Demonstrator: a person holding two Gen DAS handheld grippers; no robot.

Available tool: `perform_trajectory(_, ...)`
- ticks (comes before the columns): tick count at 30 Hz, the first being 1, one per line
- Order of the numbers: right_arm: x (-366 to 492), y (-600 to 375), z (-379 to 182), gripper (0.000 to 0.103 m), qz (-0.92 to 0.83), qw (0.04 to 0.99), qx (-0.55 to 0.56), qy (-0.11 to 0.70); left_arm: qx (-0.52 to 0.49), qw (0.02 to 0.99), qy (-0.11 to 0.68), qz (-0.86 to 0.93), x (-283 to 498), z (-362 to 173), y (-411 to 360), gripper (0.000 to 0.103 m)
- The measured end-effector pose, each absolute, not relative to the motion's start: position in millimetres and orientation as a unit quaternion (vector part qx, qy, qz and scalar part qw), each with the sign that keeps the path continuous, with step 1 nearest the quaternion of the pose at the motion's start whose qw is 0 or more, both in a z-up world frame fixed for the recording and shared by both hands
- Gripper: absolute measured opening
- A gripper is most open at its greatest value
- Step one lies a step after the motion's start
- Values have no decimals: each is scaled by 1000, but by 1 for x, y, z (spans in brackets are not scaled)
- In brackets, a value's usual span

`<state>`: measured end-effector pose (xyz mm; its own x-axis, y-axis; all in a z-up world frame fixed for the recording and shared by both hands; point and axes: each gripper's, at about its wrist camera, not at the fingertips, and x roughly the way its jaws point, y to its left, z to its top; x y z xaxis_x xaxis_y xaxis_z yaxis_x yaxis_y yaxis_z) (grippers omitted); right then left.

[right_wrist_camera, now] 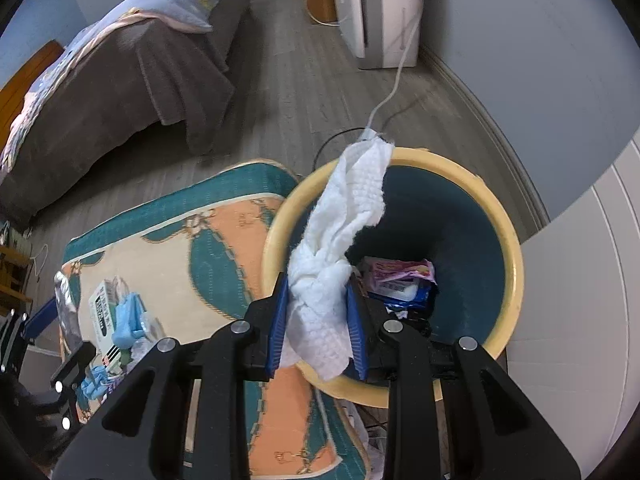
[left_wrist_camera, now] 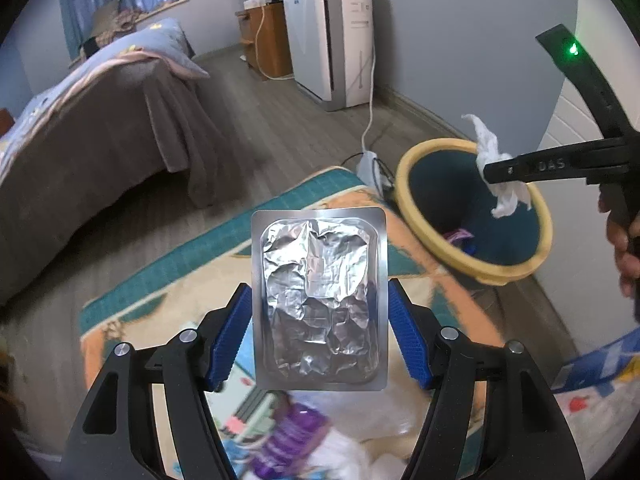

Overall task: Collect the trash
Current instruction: 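Carry the blister pack and tissue over the wastebasket with both tools, then open both tools to drop the blister pack and tissue into the wastebasket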

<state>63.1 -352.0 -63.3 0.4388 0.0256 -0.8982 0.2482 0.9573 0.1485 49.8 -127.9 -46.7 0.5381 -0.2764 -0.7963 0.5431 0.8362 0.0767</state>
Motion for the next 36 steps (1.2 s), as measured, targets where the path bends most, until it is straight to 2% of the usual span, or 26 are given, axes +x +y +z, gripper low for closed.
perform_trajectory(9, 51, -393, -79, 27, -105, 822, 195, 525, 105, 846, 452, -261, 46, -60, -185, 68)
perform_trajectory(16, 38, -426, -83, 27, -148, 817, 225, 510, 135, 825, 472, -282, 54, -81, -236, 68)
perform_trajectory(28, 28, -444, -59, 28, -165, 842, 266, 439, 151, 835, 439, -295, 78, -76, -289, 69)
perform_trajectory(30, 28, -444, -56, 33, -160, 846, 271, 432, 146, 836, 434, -301, 77, -72, -293, 71)
perform_trajectory(31, 29, -443, -56, 35, -162, 846, 268, 432, 148, 838, 428, -305, 76, -71, -295, 79)
perform_trajectory(32, 29, -443, -57, 42, -165, 846, 264, 434, 150, 839, 424, -306, 74, -69, -295, 84)
perform_trajectory(36, 29, -443, -60, 62, -176, 842, 263, 436, 151, 839, 423, -308, 70, -72, -293, 85)
